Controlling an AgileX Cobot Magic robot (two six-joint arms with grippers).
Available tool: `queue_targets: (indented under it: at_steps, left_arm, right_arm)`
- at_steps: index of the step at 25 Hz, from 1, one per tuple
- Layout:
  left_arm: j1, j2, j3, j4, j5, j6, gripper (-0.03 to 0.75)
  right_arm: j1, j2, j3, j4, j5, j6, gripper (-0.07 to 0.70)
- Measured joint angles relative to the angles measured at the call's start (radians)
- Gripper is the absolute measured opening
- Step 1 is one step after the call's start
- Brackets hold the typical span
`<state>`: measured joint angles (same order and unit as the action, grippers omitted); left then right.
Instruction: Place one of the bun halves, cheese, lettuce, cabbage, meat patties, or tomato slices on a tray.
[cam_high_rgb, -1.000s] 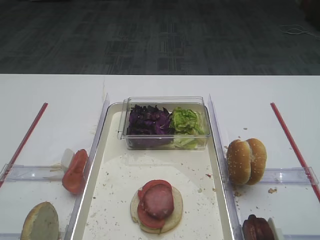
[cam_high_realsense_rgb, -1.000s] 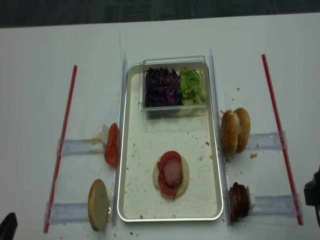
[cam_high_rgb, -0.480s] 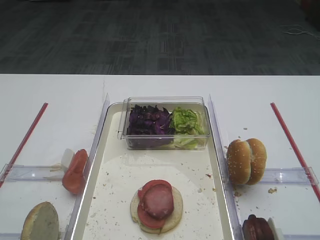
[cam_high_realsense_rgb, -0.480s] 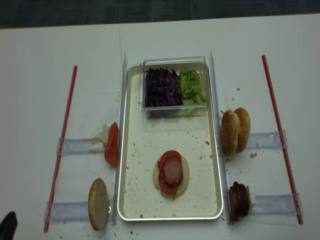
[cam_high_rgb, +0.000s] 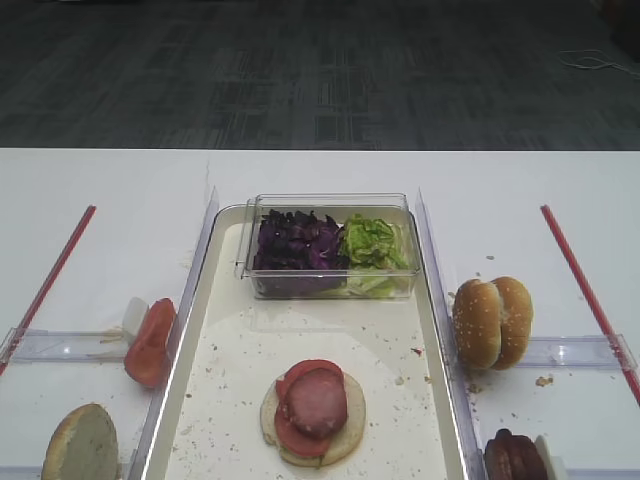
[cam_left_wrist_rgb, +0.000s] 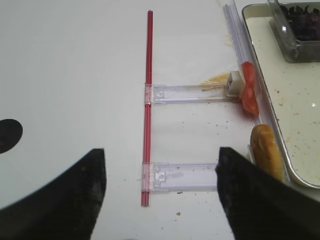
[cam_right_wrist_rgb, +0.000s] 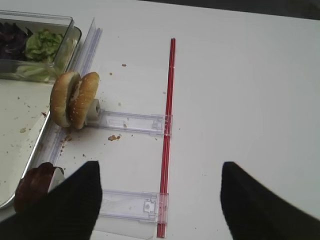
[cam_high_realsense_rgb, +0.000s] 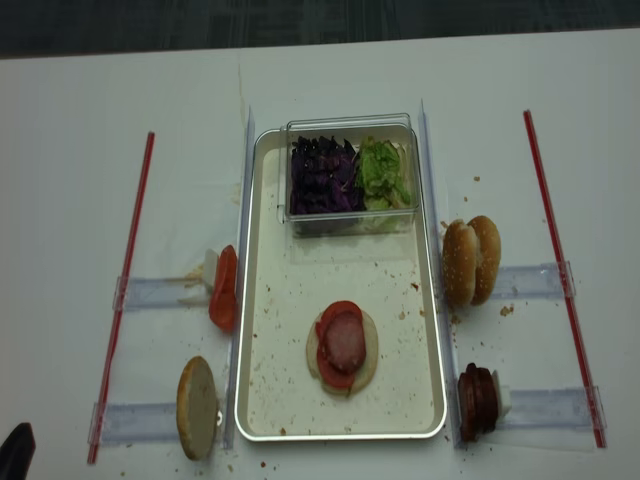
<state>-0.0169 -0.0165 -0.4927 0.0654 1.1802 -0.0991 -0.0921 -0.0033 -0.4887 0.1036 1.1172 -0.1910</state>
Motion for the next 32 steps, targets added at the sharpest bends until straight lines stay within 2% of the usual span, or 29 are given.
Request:
queue_targets:
  at_steps: [32]
  left_arm:
    - [0.0,0.0,0.0,0.0,0.0,0.0,0.473]
  right_arm:
    - [0.0,-0.012,0.0,0.0,0.008,0.0,0.538]
